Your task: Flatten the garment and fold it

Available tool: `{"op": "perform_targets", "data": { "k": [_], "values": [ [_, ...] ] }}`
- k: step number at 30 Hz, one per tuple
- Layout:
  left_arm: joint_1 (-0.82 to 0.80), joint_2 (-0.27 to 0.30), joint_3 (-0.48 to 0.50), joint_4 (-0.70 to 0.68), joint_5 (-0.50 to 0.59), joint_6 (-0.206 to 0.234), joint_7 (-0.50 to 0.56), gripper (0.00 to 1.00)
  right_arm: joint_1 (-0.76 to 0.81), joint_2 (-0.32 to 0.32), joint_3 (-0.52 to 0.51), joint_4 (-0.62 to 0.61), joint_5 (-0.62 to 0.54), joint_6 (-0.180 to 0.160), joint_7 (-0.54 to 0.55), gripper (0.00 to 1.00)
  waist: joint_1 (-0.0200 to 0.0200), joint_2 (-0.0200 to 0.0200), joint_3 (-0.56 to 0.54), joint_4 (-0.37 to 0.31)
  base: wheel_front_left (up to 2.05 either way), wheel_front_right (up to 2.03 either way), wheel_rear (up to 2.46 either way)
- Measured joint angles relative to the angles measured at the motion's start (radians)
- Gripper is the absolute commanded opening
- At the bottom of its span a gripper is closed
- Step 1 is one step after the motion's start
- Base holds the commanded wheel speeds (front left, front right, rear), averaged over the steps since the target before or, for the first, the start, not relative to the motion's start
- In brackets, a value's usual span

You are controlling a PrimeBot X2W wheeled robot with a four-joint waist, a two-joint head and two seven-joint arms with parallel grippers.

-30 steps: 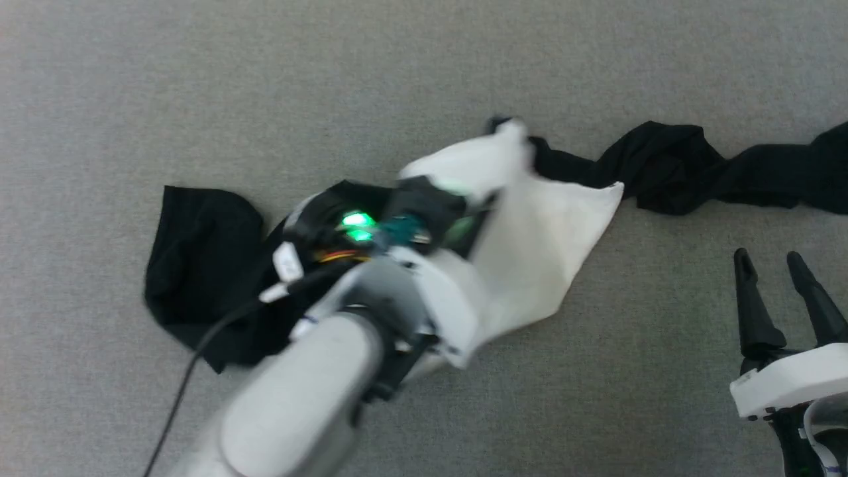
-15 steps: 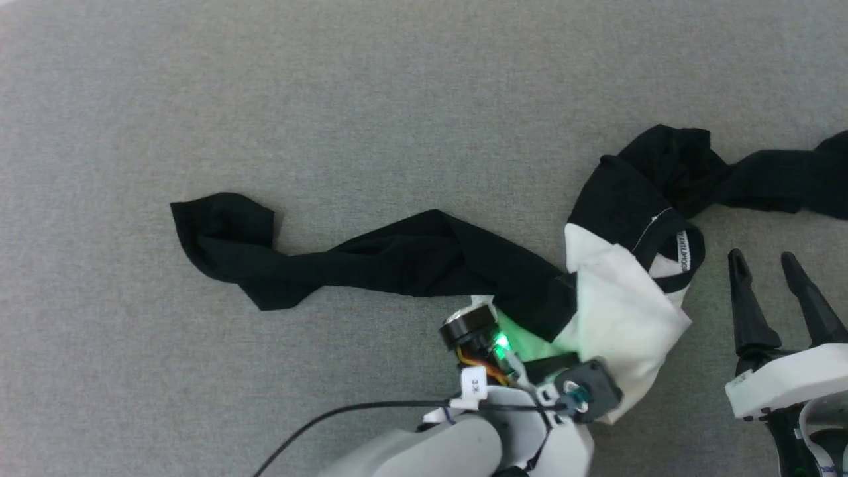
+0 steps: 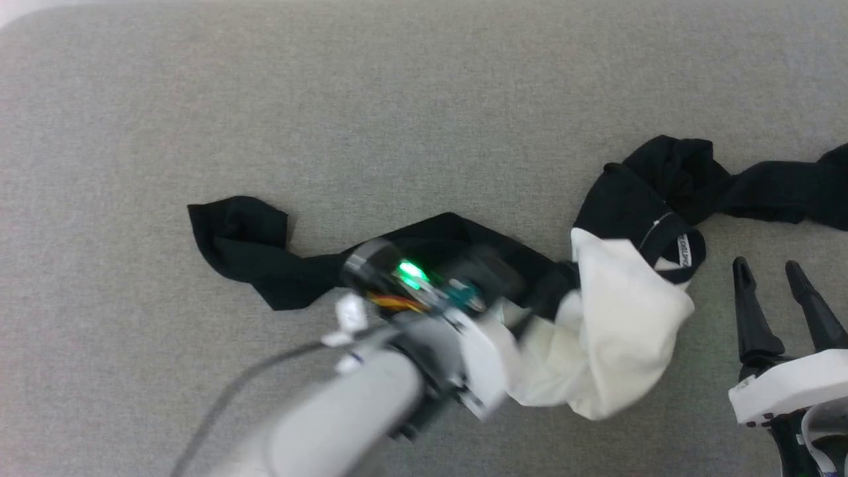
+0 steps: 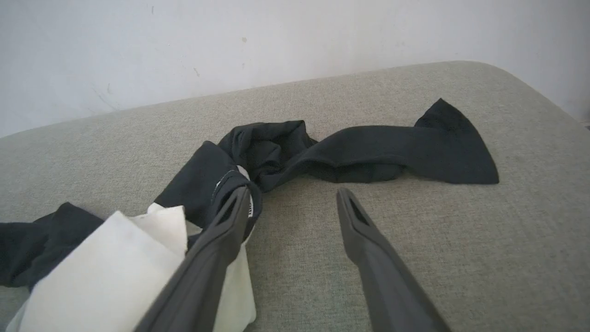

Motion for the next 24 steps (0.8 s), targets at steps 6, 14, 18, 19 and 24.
{"op": "perform_targets", "data": {
  "k": [6,14,18,19,24],
  "values": [
    [-0.039,0.174,0.067,-0.076,0.049,0.044,0.067,1.0,0.002,0.0,0.023,-0.005,-0.001,0.0,0.009,1.0,0.0,0.0,0.0,0.005,0.0,0.0,0.0],
    [-0.07,0.225,0.008,0.032,0.095,-0.016,0.109,1.0,0.003,0.0,0.021,-0.027,-0.008,0.0,0.025,1.0,0.0001,0.0,0.034,-0.012,0.0,0.0,0.0],
    [-0.104,0.188,0.003,0.126,0.095,-0.021,0.094,1.0,0.002,0.0,0.023,-0.037,-0.008,0.0,0.026,1.0,0.0001,0.0,0.052,-0.019,0.0,0.0,0.0],
    [-0.112,0.179,0.002,0.153,0.094,-0.028,0.094,1.0,0.002,0.0,0.024,-0.039,-0.008,0.0,0.026,1.0,0.0002,0.0,0.057,-0.02,0.0,0.0,0.0],
    [-0.158,0.134,0.003,0.234,0.058,-0.072,0.093,0.0,-0.006,-0.001,0.029,-0.039,-0.008,0.0,0.026,1.0,0.0001,0.0,0.072,-0.03,0.0,0.0,0.0]
  ]
}}
